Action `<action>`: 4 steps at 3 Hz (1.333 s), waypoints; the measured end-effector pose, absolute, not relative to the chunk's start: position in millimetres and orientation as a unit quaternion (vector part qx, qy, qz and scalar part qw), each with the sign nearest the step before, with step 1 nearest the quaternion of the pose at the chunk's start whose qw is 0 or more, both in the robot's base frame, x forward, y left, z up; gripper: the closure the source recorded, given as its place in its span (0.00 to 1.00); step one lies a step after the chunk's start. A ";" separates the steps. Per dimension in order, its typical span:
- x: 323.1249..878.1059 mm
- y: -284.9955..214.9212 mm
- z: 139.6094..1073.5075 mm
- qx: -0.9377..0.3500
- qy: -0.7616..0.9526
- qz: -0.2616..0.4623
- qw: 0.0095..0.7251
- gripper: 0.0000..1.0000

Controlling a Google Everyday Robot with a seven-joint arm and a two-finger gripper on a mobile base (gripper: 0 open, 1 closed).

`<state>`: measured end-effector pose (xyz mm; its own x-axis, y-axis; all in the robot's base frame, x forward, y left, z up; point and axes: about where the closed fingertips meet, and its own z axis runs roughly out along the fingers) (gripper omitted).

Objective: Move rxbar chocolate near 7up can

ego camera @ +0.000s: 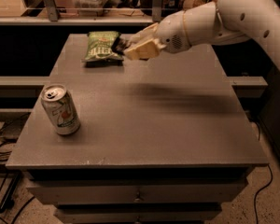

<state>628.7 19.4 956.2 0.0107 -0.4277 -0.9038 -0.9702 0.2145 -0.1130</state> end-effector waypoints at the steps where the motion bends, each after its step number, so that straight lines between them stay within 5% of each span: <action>1: 589.0 37.1 942.4 -0.538 0.631 0.338 0.445 1.00; 4: 549.6 68.1 918.6 -0.600 0.631 0.319 0.375 1.00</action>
Offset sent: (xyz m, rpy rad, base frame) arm -0.0283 0.0126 -0.0097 0.0386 0.0363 0.0197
